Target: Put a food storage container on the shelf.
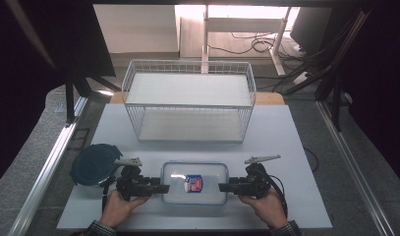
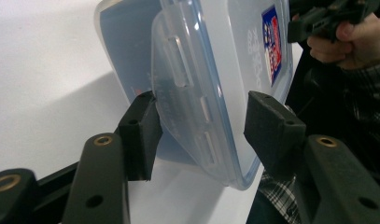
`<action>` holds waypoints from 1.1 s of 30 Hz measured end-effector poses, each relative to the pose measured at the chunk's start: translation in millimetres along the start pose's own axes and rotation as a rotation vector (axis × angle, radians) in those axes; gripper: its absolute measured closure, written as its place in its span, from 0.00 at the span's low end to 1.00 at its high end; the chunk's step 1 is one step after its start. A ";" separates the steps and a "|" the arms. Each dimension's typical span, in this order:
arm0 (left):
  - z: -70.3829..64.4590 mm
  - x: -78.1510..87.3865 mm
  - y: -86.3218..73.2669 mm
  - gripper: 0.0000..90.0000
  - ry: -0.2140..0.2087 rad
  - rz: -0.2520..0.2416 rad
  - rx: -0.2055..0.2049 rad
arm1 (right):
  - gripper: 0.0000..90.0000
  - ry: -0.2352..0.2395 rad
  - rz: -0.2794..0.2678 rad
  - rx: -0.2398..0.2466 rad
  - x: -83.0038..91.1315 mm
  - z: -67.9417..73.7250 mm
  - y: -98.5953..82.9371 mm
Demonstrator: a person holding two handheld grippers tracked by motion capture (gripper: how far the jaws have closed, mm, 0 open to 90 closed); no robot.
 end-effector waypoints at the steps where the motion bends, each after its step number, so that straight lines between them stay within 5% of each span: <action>1: 0.2 0.5 0.1 0.53 -0.013 -0.018 0.018 | 0.53 -0.010 0.002 0.002 0.3 1.5 -0.3; 5: -1.5 3.4 1.8 0.59 -0.070 -0.083 0.055 | 0.53 -0.025 -0.001 0.014 3.5 3.2 -3.2; 17: -2.6 -2.0 6.9 0.58 0.031 -0.082 0.023 | 0.57 -0.062 -0.093 0.022 5.1 2.3 0.0; 21: -0.1 -1.0 9.9 0.56 0.018 -0.099 0.018 | 0.60 -0.020 -0.119 0.023 8.5 0.7 2.4; 33: -6.9 16.1 33.0 0.59 0.002 -0.134 -0.011 | 0.60 -0.009 -0.154 0.047 17.1 5.1 22.0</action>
Point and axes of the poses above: each handheld gripper's, and its own axes: x roughly backward along the jaws, y roughly out of its top, z roughly to its left, the point moved 5 cm from there along -x, roughly forward along the jaws, and after that the axes turned 2 degrees about x, right-handed, at the moved point
